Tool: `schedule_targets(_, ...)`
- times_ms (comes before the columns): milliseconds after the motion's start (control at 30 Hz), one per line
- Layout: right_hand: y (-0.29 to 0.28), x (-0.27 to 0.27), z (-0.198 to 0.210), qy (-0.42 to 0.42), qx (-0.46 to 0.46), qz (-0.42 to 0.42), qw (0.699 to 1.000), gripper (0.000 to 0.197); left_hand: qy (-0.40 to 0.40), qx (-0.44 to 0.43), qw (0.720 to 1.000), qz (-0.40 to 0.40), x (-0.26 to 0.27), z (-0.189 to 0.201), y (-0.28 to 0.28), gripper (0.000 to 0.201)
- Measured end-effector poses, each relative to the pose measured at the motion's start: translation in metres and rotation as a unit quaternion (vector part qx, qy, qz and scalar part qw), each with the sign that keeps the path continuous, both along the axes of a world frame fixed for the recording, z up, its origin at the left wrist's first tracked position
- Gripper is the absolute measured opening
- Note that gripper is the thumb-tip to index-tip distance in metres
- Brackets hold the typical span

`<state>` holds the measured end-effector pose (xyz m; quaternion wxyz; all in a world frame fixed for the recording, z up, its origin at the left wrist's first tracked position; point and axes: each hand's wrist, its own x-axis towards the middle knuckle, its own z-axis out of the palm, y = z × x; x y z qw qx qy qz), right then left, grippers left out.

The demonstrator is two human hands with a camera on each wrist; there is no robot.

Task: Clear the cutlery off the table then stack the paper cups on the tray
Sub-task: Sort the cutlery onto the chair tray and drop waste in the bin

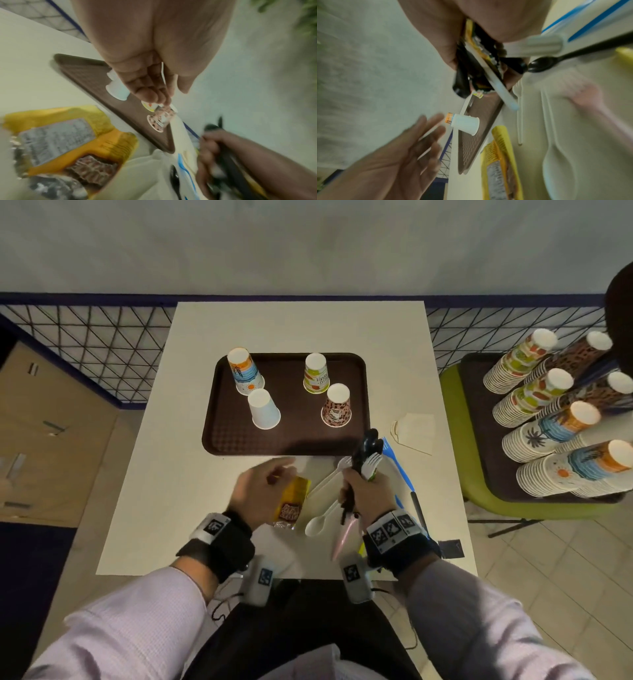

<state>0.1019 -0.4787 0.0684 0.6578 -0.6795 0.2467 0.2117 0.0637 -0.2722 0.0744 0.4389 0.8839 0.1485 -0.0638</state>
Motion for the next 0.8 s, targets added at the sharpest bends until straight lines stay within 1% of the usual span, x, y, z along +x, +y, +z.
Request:
schedule_targets(67,-0.010,-0.002,-0.005,0.003,-0.017,-0.007,1.000,0.025,0.038,0.033,0.997,0.062,0.003,-0.015,0.021,0.025)
schedule_targets(100,-0.014,-0.003,-0.007,0.000,-0.020,-0.011,1.000,0.024,0.063,0.043,0.994,0.083,0.004,-0.026,0.031,0.028)
schedule_targets(167,-0.023,-0.004,-0.013,-0.004,-0.013,-0.026,1.000,0.024,0.135,0.075,0.984,0.091,0.006,-0.052,0.046,0.048)
schedule_targets(267,-0.031,-0.008,-0.023,0.005,-0.025,-0.037,0.999,0.023,0.239,0.148,0.959,0.037,0.005,-0.083,0.053,0.087)
schedule_targets(300,-0.033,-0.010,-0.027,0.008,-0.033,-0.036,0.999,0.023,0.255,0.164,0.952,0.033,0.004,-0.090,0.051,0.093)
schedule_targets(367,-0.037,-0.012,-0.032,0.010,-0.047,-0.028,0.998,0.023,0.256,0.180,0.949,0.042,0.000,-0.098,0.045,0.090)
schedule_targets(433,-0.039,-0.015,-0.034,0.010,-0.062,-0.010,0.998,0.024,0.220,0.202,0.953,0.049,-0.006,-0.101,0.039,0.081)
schedule_targets(500,-0.042,-0.016,-0.034,0.005,-0.077,0.009,0.997,0.026,0.188,0.201,0.959,0.064,-0.010,-0.108,0.041,0.072)
schedule_targets(533,-0.043,-0.017,-0.033,0.002,-0.082,0.016,0.997,0.027,0.183,0.187,0.963,0.069,-0.010,-0.107,0.042,0.067)
schedule_targets(600,-0.044,-0.018,-0.034,0.000,-0.088,0.027,0.996,0.029,0.181,0.147,0.967,0.097,-0.008,-0.104,0.044,0.053)
schedule_targets(667,-0.043,-0.017,-0.032,0.001,-0.083,0.029,0.996,0.026,0.181,0.090,0.971,0.130,-0.006,-0.095,0.045,0.041)
schedule_targets(700,-0.041,-0.017,-0.032,0.002,-0.078,0.031,0.996,0.024,0.171,0.065,0.974,0.135,-0.006,-0.092,0.047,0.037)
schedule_targets(733,-0.040,-0.016,-0.030,0.001,-0.070,0.032,0.997,0.022,0.160,0.037,0.979,0.124,-0.007,-0.086,0.048,0.033)
schedule_targets(767,-0.037,-0.015,-0.028,0.001,-0.058,0.033,0.998,0.019,0.147,-0.011,0.983,0.107,-0.009,-0.082,0.050,0.030)
schedule_targets(800,-0.035,-0.013,-0.026,-0.001,-0.042,0.031,0.999,0.015,0.131,-0.082,0.983,0.095,-0.012,-0.077,0.052,0.028)
